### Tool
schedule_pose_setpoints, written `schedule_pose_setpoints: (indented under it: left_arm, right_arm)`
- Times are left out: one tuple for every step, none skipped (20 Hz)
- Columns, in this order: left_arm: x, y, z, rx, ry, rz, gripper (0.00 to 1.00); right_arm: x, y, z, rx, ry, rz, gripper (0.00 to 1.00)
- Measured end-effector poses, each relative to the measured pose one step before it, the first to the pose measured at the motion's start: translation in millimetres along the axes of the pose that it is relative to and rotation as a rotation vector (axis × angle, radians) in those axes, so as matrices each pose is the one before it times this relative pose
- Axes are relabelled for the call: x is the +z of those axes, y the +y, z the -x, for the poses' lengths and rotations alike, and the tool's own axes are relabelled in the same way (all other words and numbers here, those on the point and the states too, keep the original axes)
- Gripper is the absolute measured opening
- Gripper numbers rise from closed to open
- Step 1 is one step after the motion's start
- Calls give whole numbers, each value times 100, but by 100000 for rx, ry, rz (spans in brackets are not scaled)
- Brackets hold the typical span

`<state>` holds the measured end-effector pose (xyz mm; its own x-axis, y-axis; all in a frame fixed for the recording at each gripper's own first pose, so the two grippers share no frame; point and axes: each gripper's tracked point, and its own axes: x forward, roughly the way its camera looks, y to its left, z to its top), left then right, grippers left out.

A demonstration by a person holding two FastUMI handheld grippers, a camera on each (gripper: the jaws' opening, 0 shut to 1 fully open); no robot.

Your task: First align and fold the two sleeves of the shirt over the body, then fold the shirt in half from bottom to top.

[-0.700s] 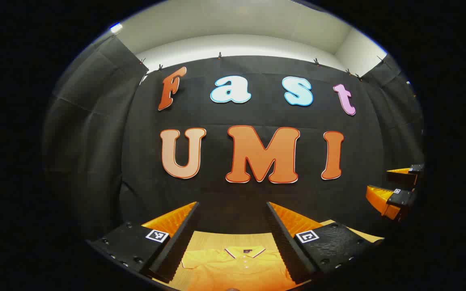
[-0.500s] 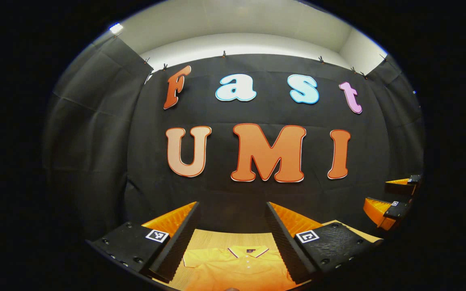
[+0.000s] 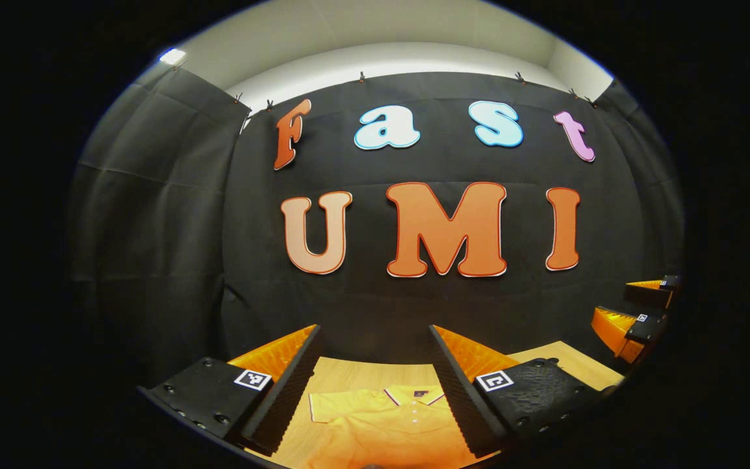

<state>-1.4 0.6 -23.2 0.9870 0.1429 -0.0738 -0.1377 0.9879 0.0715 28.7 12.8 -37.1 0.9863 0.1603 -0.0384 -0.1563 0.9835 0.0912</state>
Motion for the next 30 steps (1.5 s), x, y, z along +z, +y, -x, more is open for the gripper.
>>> schedule_pose_setpoints:
  left_arm:
    - [81, -24, 172, 711, -280, -124, 98]
    - [108, 177, 264, 977, -185, -264, 98]
    - [-53, 65, 70, 725, -185, -391, 98]
    - [117, 98, 118, 694, -113, -616, 98]
    - [108, 146, 367, 929, -289, -1024, 96]
    - [119, 111, 255, 932, -154, -1492, 98]
    - [-36, 207, 307, 1195, 80, -1565, 98]
    - [64, 147, 291, 886, 383, -1552, 98]
    - [-202, 314, 363, 860, 543, -1366, 96]
    - [-15, 192, 396, 87, 56, -934, 98]
    - [25, 111, 284, -244, -474, -477, 97]
    - [46, 299, -86, -45, -379, -58, 98]
    - [-219, 364, -251, -371, 5, 46, 98]
    - [-139, 432, -576, 44, 247, -25, 98]
    - [-376, 444, -623, -641, 208, -210, 99]
    - [-276, 378, -609, -936, -119, -599, 98]
    - [-158, 472, -591, -1496, -336, -529, 98]
    - [-250, 362, -604, -2119, 625, 197, 98]
    - [-586, 610, -467, -1365, 882, 345, 98]
    - [-403, 770, -623, -970, 651, 273, 98]
    - [-626, 757, -717, -636, 1083, 449, 98]
    - [-684, 737, -527, -514, 1858, 556, 98]
    - [-950, 786, -689, -294, 1951, 349, 98]
    - [-711, 646, -537, -560, 1493, 660, 98]
    - [-638, 655, -353, -813, 1513, 1371, 98]
    - [-720, 702, -401, -160, 2071, 1737, 98]
    - [-995, 909, -470, 623, 2421, 1441, 98]
    - [-661, 874, -517, 1281, 2173, 1028, 98]
    - [-687, 891, -418, 1351, 1759, 995, 98]
    - [-462, 724, -473, 1461, 1458, 793, 98]
  right_arm:
    - [-923, -4, -440, 1003, 2710, -1276, 98]
    - [-953, 11, -538, 664, 3757, -1237, 98]
    - [-1055, -94, -430, 619, 3901, -1058, 98]
    - [-937, -298, -490, -76, 2685, -513, 98]
    - [-814, -465, -567, -799, 2180, 102, 98]
    - [-973, -421, -703, -750, 2942, 479, 98]
    - [-1150, -411, -757, -807, 3026, 382, 98]
    - [-1101, -448, -846, -758, 3307, 51, 98]
    - [-1243, -371, -682, -419, 4198, -378, 98]
    - [-1014, -198, -707, -173, 4208, -775, 99]
    - [-1006, -289, -717, -472, 3756, -893, 99]
    - [-858, -121, -869, -949, 3439, -921, 98]
    - [-814, -3, -961, -933, 3783, -743, 99]
    - [-582, -35, -765, -869, 3358, -1104, 99]
    - [-635, 110, -539, -768, 3151, -1655, 99]
    - [-603, 163, -814, -958, 3177, -2143, 99]
    - [-737, 95, -798, -931, 4088, -1932, 99]
    - [-842, -4, -897, -1699, 4239, -1019, 99]
    - [-919, 76, -589, -1758, 4617, -574, 98]
    - [-866, -50, -717, -2037, 5139, -1001, 98]
    - [-711, 178, -827, -1080, 5304, -1057, 99]
    - [-760, 275, -774, -141, 5634, -1688, 99]
    - [-855, 154, -613, 319, 5408, -1473, 99]
    - [-445, 278, -908, 356, 4184, -2036, 99]
    - [-512, 196, -942, 68, 5082, -2617, 99]
    - [-392, 157, -834, 8, 4231, -2856, 99]
    - [-314, -87, -427, -126, 3983, -2196, 99]
    - [69, -132, -563, -598, 2620, -1193, 99]
    - [-134, 21, -1002, -1089, 1668, -13, 98]
    - [-72, -119, -907, -1570, 1578, 1009, 97]
